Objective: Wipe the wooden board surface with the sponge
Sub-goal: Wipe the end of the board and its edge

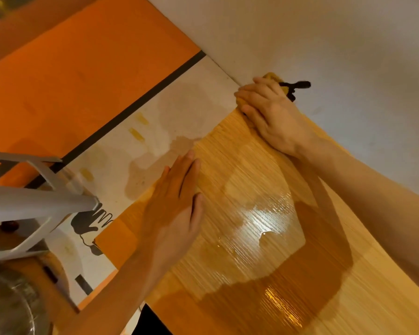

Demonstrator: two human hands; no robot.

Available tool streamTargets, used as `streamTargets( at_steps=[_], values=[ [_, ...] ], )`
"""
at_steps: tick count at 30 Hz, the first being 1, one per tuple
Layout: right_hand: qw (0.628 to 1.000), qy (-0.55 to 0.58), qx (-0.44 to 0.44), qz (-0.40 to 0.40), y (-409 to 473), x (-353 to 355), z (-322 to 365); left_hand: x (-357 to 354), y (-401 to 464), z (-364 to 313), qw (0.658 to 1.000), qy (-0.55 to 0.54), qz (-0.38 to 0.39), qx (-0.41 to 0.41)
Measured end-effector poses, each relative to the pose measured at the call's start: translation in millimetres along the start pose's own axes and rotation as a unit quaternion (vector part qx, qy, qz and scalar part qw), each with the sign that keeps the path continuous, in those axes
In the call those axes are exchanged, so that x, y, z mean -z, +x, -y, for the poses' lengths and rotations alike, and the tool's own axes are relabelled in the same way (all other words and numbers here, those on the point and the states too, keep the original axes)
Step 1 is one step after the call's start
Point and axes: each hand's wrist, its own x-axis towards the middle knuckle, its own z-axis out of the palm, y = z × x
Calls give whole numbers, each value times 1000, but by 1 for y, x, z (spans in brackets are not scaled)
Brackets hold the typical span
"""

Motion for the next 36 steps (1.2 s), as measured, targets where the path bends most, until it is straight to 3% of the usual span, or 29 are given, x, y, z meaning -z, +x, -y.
streamTargets(
  at_steps=[4,7,10,12,15,18,21,24,26,28,30,33,36],
  values=[
    [993,-41,104,43,-6,-5,18,0,1,0,1000,-2,2,3],
    [994,-98,23,31,5,3,-5,0,1,-1,1000,-7,-2,-2],
    [996,-20,-88,-25,9,6,-20,1,0,0,1000,-12,-5,-3],
    [992,3,-118,-53,5,-4,-1,0,-2,1,1000,-13,-8,-2],
    [998,-15,-20,-66,-10,-24,43,1,-1,0,1000,-12,-5,-1],
    [994,-89,67,-10,-11,-20,48,1,0,-1,1000,-10,-4,0],
    [994,-110,-22,0,13,-2,9,1,0,-1,1000,-7,-3,-3],
    [993,-68,-90,-39,21,1,6,0,0,0,1000,-8,-3,-3],
    [995,-83,-48,-37,13,-15,40,1,-1,0,1000,-14,-4,-2],
    [996,-82,38,10,3,-29,74,2,0,-1,1000,-17,-7,-3],
    [993,-90,65,49,7,-24,75,2,1,-1,1000,-20,-4,-5],
    [990,-128,-12,56,23,-4,25,3,1,-1,1000,-21,1,-1],
    [988,-89,-126,19,30,5,8,3,1,0,999,-33,1,2]
  ],
)
